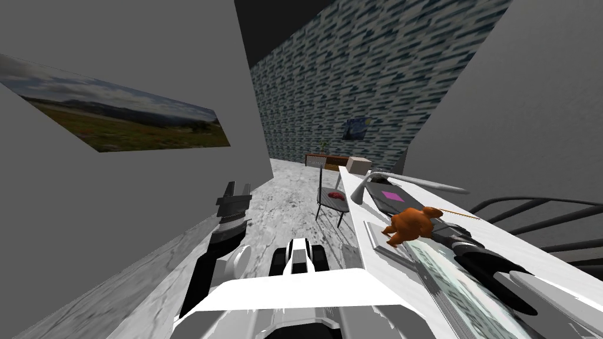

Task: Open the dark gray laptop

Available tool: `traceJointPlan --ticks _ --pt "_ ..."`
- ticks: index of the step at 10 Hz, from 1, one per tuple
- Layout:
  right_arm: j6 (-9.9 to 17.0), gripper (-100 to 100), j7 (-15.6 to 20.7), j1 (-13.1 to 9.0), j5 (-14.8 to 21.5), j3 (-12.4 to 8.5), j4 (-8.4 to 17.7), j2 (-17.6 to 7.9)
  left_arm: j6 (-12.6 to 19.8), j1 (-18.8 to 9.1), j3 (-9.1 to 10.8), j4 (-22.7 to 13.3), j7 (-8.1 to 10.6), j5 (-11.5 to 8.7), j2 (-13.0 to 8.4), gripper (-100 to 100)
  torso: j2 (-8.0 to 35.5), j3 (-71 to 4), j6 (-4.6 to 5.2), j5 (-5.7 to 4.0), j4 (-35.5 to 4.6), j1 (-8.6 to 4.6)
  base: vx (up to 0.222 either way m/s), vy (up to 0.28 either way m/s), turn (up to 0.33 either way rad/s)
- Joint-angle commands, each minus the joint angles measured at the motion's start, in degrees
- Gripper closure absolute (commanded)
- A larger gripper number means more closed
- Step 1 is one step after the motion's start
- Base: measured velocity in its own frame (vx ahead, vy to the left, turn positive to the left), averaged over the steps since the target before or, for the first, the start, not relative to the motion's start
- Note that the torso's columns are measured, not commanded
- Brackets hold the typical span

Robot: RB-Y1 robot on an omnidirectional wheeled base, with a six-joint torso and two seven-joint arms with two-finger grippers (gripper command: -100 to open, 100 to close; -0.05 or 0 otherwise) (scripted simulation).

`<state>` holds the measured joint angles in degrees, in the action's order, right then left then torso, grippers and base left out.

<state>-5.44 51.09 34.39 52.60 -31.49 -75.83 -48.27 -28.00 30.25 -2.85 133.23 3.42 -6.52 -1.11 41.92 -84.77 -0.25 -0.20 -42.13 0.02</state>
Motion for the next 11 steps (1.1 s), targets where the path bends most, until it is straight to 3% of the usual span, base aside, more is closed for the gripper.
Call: traceJointPlan --ticks 1,2,5,7,10,11 --pt "-1.34 -100 0.17 -3.91 0.01 1.59 4.33 -2.64 0.00 0.00 0.00 0.00 0.00 0.00 0.00 0 0.29 0.17 0.21 0.16 -0.12 0.02 -0.075 0.048 0.055" --pt "-1.34 -100 0.17 -4.93 0.01 1.59 6.34 -2.64 0.00 0.00 0.00 0.00 0.00 0.00 0.00 0 0.45 0.27 0.23 0.21 -0.18 0.06 -0.072 0.048 0.028" --pt "-2.99 -100 0.32 -10.34 0.03 3.88 12.29 -6.31 0.00 0.00 0.00 0.00 0.00 0.00 0.00 0 0.40 0.24 0.28 0.18 -0.18 -0.09 -0.093 0.039 0.042" --pt "-2.99 -100 0.32 -11.62 0.03 3.88 14.87 -6.31 0.00 0.00 0.00 0.00 0.00 0.00 0.00 0 0.27 0.16 0.25 0.19 -0.13 -0.03 -0.046 0.024 0.018" --pt "-4.63 -100 0.46 -17.45 0.05 6.17 20.83 -9.99 0.00 0.00 0.00 0.00 0.00 0.00 0.00 0 0.38 0.22 0.26 0.20 -0.16 0.00 -0.062 0.034 0.050" --pt "-4.63 -100 0.46 -18.32 0.05 6.17 22.32 -9.99 0.00 0.00 0.00 0.00 0.00 0.00 0.00 0 0.46 0.26 0.24 0.23 -0.19 0.05 -0.067 0.045 0.029"
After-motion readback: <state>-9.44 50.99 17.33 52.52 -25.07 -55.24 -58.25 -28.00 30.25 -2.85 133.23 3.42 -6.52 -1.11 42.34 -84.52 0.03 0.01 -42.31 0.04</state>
